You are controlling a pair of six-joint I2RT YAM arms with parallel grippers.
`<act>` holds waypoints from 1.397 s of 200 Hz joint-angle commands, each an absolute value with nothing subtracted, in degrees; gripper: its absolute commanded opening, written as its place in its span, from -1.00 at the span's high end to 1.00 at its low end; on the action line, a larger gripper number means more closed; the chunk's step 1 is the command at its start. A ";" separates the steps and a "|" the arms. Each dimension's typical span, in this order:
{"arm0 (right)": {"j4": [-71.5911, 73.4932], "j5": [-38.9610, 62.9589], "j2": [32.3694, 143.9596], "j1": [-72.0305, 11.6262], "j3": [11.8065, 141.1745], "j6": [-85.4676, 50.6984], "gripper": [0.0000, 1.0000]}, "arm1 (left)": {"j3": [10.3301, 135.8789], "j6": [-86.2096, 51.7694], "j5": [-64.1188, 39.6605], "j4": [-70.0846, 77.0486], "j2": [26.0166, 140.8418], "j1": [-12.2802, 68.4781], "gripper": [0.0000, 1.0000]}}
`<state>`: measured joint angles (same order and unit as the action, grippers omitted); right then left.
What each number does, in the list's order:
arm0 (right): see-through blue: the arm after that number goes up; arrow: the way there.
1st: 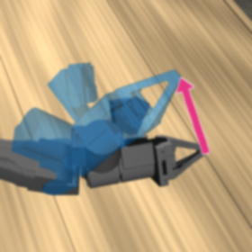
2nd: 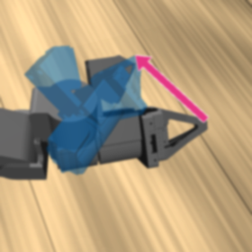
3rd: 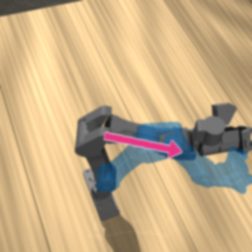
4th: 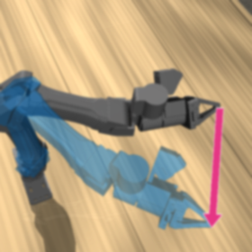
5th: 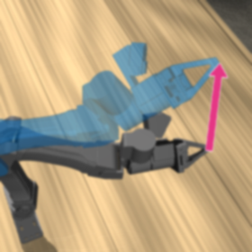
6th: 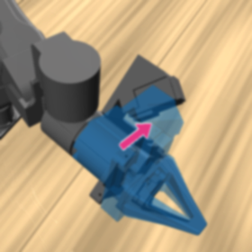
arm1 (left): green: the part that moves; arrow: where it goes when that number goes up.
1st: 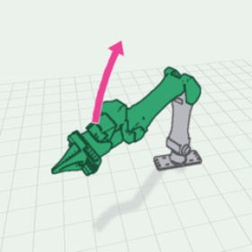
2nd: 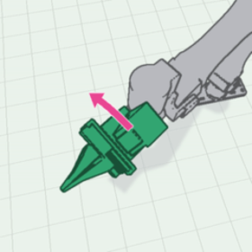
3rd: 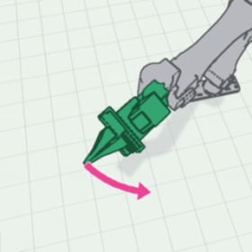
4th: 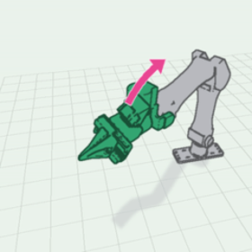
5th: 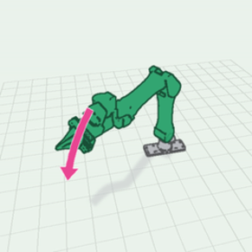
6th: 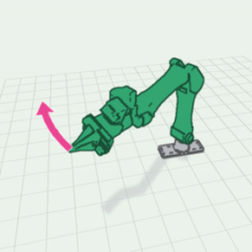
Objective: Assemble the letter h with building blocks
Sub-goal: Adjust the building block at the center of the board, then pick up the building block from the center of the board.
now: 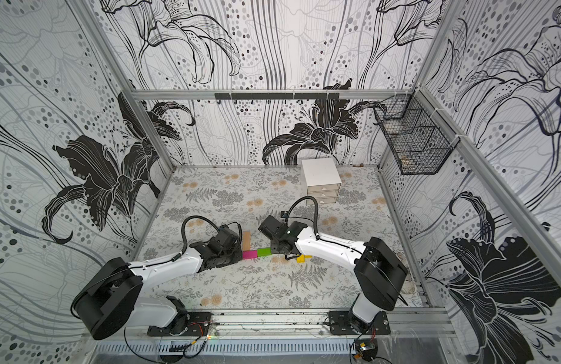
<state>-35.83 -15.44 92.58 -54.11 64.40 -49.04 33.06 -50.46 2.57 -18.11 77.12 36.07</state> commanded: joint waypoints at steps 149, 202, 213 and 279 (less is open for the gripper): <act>-38.30 -13.52 82.83 -42.54 50.67 -46.08 -0.29 | 33.93 -48.85 6.92 -17.86 60.73 36.36 0.58; -36.83 -11.06 82.71 -42.54 50.49 -44.38 -0.28 | 32.43 -50.14 9.95 -17.36 57.20 36.37 0.42; -36.82 -10.83 82.62 -42.54 50.67 -44.07 -0.30 | 32.44 -50.43 10.52 -18.21 56.93 36.30 0.40; -36.48 -9.05 84.51 -42.54 51.83 -42.25 -0.29 | 31.20 -51.59 9.77 -17.12 57.56 36.24 0.38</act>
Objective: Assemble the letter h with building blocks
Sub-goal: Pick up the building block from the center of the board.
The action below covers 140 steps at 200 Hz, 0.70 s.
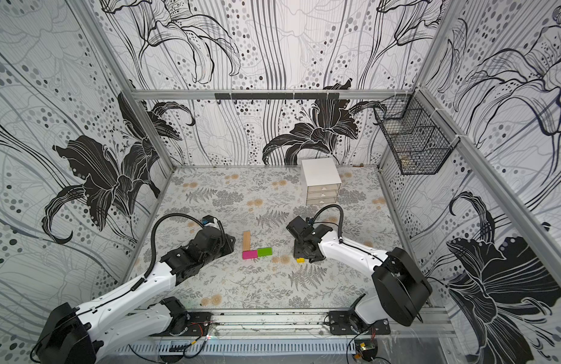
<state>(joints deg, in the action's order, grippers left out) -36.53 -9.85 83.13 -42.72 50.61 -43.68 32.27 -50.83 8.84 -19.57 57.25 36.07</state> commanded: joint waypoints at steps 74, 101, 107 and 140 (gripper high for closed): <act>-35.39 -8.09 89.23 -43.94 55.32 -40.76 -0.12 | 31.14 -51.63 9.97 -16.71 58.28 36.28 0.38; -35.33 -8.53 90.24 -44.03 55.90 -40.88 -0.08 | 30.59 -51.55 9.22 -15.79 58.49 36.27 0.40; -35.22 -8.44 90.43 -44.03 55.99 -40.96 -0.08 | 30.59 -51.46 9.10 -15.90 58.60 36.24 0.42; -35.41 -9.08 92.14 -44.47 56.86 -41.13 -0.08 | 29.65 -51.33 6.79 -14.39 59.25 36.29 0.56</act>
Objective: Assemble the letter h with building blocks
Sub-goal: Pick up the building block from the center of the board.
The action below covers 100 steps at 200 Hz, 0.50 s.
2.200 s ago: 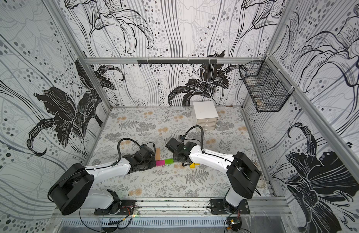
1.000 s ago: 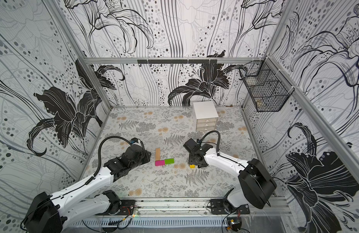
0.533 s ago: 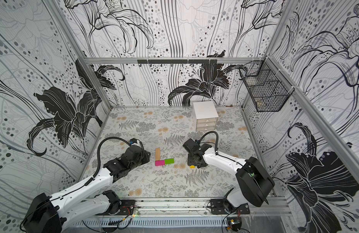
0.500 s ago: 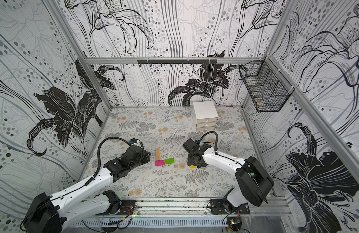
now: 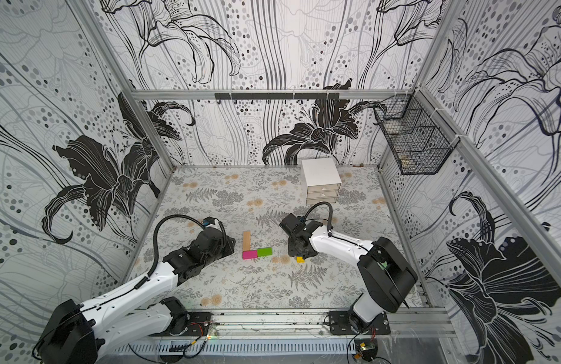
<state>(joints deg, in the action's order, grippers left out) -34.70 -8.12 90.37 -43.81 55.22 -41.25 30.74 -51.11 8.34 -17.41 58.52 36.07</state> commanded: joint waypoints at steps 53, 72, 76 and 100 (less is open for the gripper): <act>-35.82 -10.39 95.27 -45.26 58.26 -41.66 -0.06 | 28.74 -51.24 6.66 -15.37 58.31 36.29 0.69; -37.36 -12.27 96.11 -45.35 59.03 -42.09 -0.06 | 28.44 -51.42 6.77 -15.40 57.77 36.30 0.69; -37.84 -12.93 97.01 -45.35 59.27 -42.17 -0.06 | 28.39 -51.43 6.69 -15.30 57.72 36.29 0.69; -37.59 -13.30 97.76 -45.35 59.26 -42.10 -0.06 | 28.65 -50.89 6.85 -15.81 57.74 36.23 0.69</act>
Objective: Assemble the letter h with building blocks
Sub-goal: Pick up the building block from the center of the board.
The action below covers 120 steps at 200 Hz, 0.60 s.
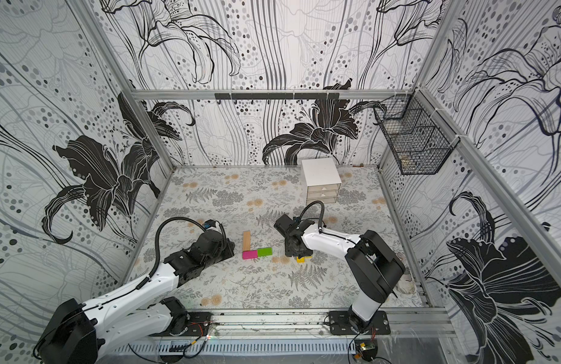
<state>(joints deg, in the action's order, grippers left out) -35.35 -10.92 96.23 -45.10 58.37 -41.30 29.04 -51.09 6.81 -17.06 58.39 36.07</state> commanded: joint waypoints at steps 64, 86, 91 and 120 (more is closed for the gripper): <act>-35.33 -11.56 100.94 -45.35 59.72 -42.10 -0.06 | 28.41 -50.81 6.66 -15.42 58.43 36.29 0.68; -35.42 -12.22 101.56 -45.33 59.99 -42.19 0.02 | 28.63 -50.60 6.03 -15.21 59.30 36.23 0.68; -35.37 -12.22 101.74 -45.35 60.00 -42.19 0.04 | 28.57 -50.59 5.86 -15.01 59.49 36.28 0.67; -35.34 -12.39 102.27 -45.35 59.95 -42.48 0.24 | 27.96 -50.54 3.40 -13.30 60.62 36.27 0.68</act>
